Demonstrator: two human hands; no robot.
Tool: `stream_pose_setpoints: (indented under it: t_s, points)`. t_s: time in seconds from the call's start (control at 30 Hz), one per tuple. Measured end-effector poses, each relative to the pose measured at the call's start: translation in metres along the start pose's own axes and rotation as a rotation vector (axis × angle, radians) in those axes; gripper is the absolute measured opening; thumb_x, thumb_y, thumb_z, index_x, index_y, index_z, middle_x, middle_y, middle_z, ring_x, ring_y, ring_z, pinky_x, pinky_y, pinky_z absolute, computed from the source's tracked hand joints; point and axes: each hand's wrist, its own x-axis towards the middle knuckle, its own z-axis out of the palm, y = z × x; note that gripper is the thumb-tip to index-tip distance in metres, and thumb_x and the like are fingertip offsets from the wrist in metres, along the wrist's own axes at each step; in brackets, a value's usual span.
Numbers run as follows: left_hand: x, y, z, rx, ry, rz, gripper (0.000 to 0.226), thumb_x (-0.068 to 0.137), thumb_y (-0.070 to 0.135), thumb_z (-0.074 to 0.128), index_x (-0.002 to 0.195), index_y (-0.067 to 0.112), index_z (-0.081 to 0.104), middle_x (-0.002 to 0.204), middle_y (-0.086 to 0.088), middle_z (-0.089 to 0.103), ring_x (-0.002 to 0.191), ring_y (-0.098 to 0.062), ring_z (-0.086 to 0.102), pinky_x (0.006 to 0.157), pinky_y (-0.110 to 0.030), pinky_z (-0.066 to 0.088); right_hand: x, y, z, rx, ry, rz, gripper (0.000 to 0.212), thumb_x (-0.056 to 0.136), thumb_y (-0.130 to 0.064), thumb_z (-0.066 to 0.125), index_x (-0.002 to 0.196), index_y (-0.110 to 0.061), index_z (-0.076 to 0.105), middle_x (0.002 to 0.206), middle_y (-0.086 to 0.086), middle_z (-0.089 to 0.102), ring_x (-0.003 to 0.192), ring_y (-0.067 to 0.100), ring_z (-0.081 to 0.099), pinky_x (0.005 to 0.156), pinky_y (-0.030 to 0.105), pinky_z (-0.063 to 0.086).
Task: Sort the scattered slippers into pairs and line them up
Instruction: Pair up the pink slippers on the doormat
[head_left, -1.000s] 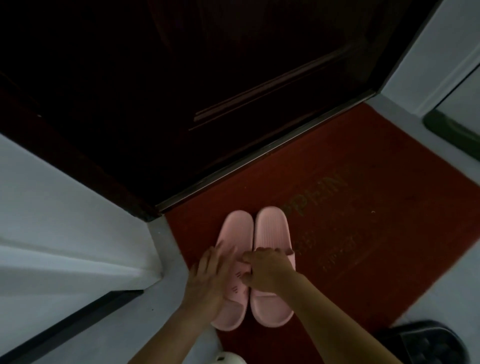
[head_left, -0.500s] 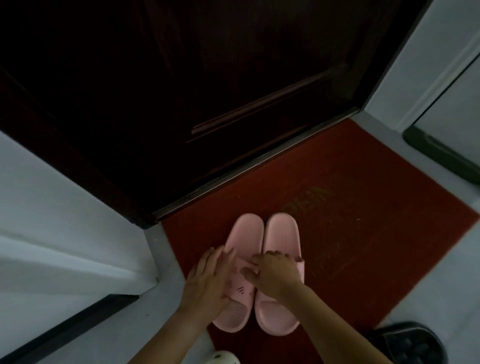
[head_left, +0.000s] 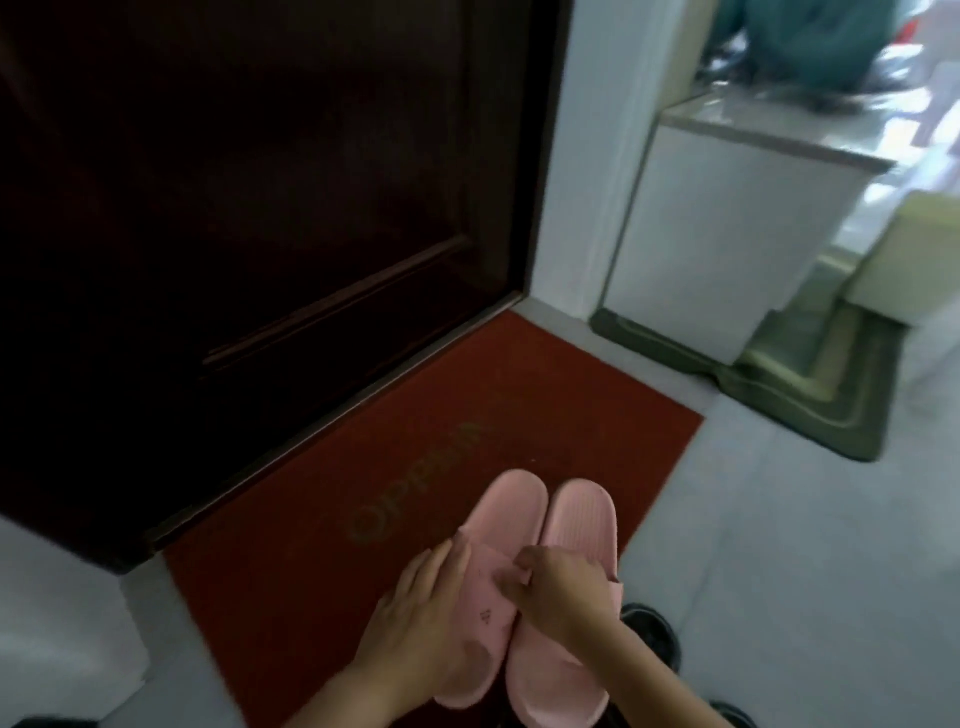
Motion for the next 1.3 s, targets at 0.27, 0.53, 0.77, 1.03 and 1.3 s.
stream_pose_setpoints:
  t_s: [0.27,0.53,0.77,1.03,1.3]
  points:
    - [0.063,0.119,-0.011,0.057,-0.009,0.193,0.086,0.086,0.044,0.052,0.149,0.03,-0.004,0.159,0.004,-0.003,0.146,-0.022,0.001,0.114,-0.043,0.02,-0.029,0.138,-0.058,0.519,0.304,0.498,0.028,0.088,-0.041,0.055,0.085,-0.014,0.062,0.091,0.013,0.067,0.08,0.027,0.061,0.071,0.031,0.045]
    - [0.056,0.14,0.021,0.069,-0.083,0.281,0.082,0.088,0.046,0.053,0.15,0.027,0.001,0.159,0.005,-0.001,0.146,-0.02,-0.001,0.115,-0.042,0.018,-0.089,0.25,-0.043,0.678,0.33,0.798,0.045,0.088,-0.033,0.06,0.116,0.002,0.061,0.112,0.023,0.064,0.103,0.037,0.059,0.094,0.045,0.047]
    - [0.049,0.13,0.017,0.067,-0.09,0.215,0.083,0.088,0.042,0.056,0.15,0.023,0.004,0.159,0.002,0.005,0.145,-0.02,0.003,0.115,-0.043,0.022,-0.104,0.239,-0.028,0.327,0.217,0.806,0.044,0.078,-0.041,0.063,0.115,-0.018,0.062,0.113,0.014,0.064,0.11,0.034,0.053,0.094,0.041,0.045]
    - [-0.057,0.094,-0.029,0.129,-0.1,0.158,0.08,0.09,0.044,0.051,0.15,0.029,0.001,0.158,0.009,0.004,0.145,-0.012,0.002,0.116,-0.039,0.023,-0.125,0.131,0.007,0.335,0.132,0.33,0.061,0.082,-0.041,0.062,0.136,-0.022,0.043,0.14,0.011,0.037,0.125,0.027,0.044,0.102,0.034,0.04]
    - [-0.282,-0.008,-0.13,0.145,0.131,-0.349,0.071,0.088,0.039,0.055,0.148,0.017,0.022,0.153,-0.007,0.027,0.139,-0.022,0.024,0.113,-0.03,0.02,-0.126,-0.119,0.011,0.315,-0.133,-0.299,0.059,0.084,-0.043,0.061,0.137,-0.025,0.04,0.138,0.012,0.041,0.112,0.025,0.056,0.091,0.033,0.046]
